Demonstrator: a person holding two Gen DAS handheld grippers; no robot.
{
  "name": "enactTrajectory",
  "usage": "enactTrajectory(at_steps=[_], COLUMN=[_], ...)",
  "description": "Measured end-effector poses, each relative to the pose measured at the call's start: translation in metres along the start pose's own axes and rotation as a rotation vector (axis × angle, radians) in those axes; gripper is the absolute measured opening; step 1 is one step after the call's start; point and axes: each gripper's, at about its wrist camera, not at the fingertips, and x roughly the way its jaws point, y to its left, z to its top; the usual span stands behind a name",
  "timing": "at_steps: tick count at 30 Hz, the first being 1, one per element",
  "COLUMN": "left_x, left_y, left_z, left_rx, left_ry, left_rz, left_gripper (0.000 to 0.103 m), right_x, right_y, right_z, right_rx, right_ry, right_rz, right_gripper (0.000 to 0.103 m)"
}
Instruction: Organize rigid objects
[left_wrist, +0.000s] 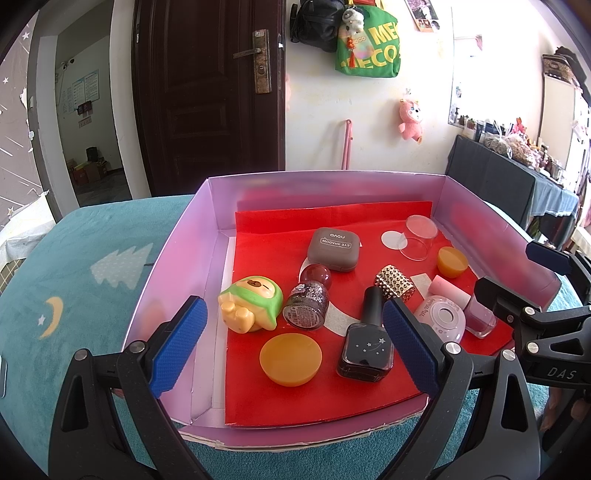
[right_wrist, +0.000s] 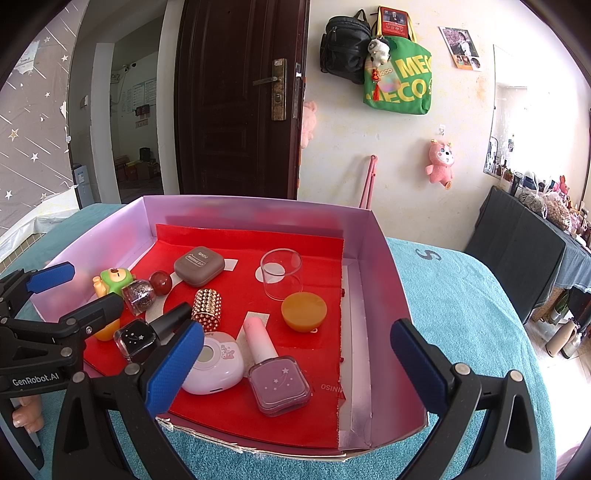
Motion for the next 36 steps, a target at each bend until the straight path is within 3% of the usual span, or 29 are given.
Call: enactTrajectory(at_steps=[11,17,23,30,36], left_x=[-0.005,-0.039,-0.072,-0.092,-0.086], left_y=[0.002,-0.004,-0.005,-0.01,-0.017], left_z=[0.0,0.001,0.001,-0.017,-0.043], left_rx=[-0.003,0.023,-0.001,-0.002,0.004], left_ry=[-0.012,-0.061,-0.066,-0.013,0.079], left_rz=[-0.015,0.019,-0.018,-0.03,-0.032], left_gripper=[0.097,0.097,0.097,0.097,0.097], right_x=[0.0,-0.019,-0.05,-0.083,-0.088], right_y=[-0.001,-0.003,0.002,0.01,0.006], right_z=[0.0,0.003,0.002,-0.011,-0.034], right_rx=[0.005,0.024,0.032,0.036,0.078], right_ry=[-0.005,-0.025,-0.049,-0.045,0.034], right_rz=[0.012,0.008,0.01,0.008,0.005], right_gripper=[0.103,0.103,0.103,0.103,0.103])
